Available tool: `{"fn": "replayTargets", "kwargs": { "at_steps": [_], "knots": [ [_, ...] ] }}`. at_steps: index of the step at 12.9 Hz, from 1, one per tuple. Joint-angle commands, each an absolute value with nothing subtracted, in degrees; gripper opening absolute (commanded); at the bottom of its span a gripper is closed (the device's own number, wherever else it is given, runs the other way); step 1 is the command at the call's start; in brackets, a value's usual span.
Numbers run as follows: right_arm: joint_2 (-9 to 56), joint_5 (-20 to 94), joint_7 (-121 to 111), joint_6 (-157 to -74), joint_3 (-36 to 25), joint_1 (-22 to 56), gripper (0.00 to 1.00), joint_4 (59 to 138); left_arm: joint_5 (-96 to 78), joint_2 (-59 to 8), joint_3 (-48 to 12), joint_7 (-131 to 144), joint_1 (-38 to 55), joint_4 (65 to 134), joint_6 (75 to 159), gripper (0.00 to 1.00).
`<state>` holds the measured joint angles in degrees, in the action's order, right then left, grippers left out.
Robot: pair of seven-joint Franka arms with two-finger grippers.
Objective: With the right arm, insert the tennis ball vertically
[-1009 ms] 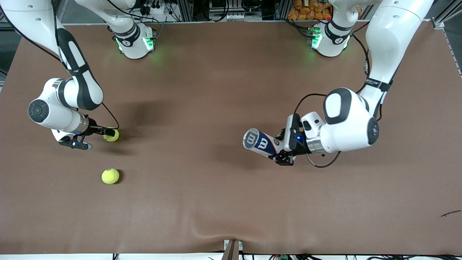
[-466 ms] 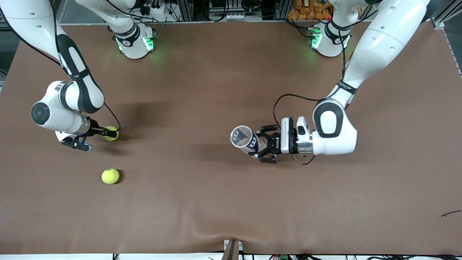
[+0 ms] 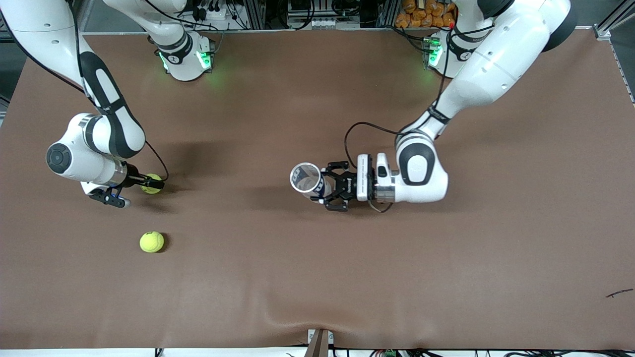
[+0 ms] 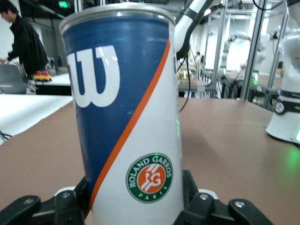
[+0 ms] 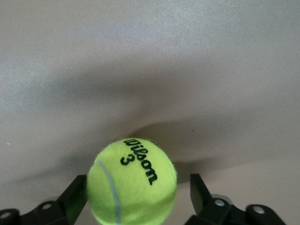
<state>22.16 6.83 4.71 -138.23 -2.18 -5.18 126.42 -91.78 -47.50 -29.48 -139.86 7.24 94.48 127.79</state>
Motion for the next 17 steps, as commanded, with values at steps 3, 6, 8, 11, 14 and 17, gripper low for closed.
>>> {"fn": "replayTargets", "kwargs": {
  "at_steps": [3, 6, 8, 11, 14, 17],
  "knots": [
    [22.4, 7.6, 5.2, -137.9, -1.6, -5.9, 0.58, 125.4, -105.3, -55.6, -29.7, -150.3, 17.3, 87.8, 127.6, 0.75],
    [19.3, 7.6, 5.1, -129.7, -1.7, -6.1, 0.58, 121.2, -119.0, -56.6, -23.8, -158.2, 26.9, 85.6, 128.1, 0.75],
    [17.8, 7.6, 5.2, -118.1, -1.7, -6.4, 0.58, 114.0, -124.0, -56.6, -17.3, -160.1, 33.4, 84.6, 128.1, 0.75],
    [16.6, 7.8, 5.4, -102.9, -1.6, -6.2, 0.58, 103.0, -127.8, -56.8, -12.8, -161.5, 37.5, 84.6, 128.1, 0.75],
    [14.4, 11.4, 6.9, -92.5, -1.3, -4.8, 0.58, 97.3, -128.5, -59.1, -12.7, -165.5, 36.9, 84.1, 128.0, 0.75],
    [10.3, 12.2, 15.6, -90.3, -1.0, 0.8, 0.57, 97.5, -128.8, -59.5, -12.0, -165.6, 37.3, 84.0, 127.8, 0.75]
  ]
}}
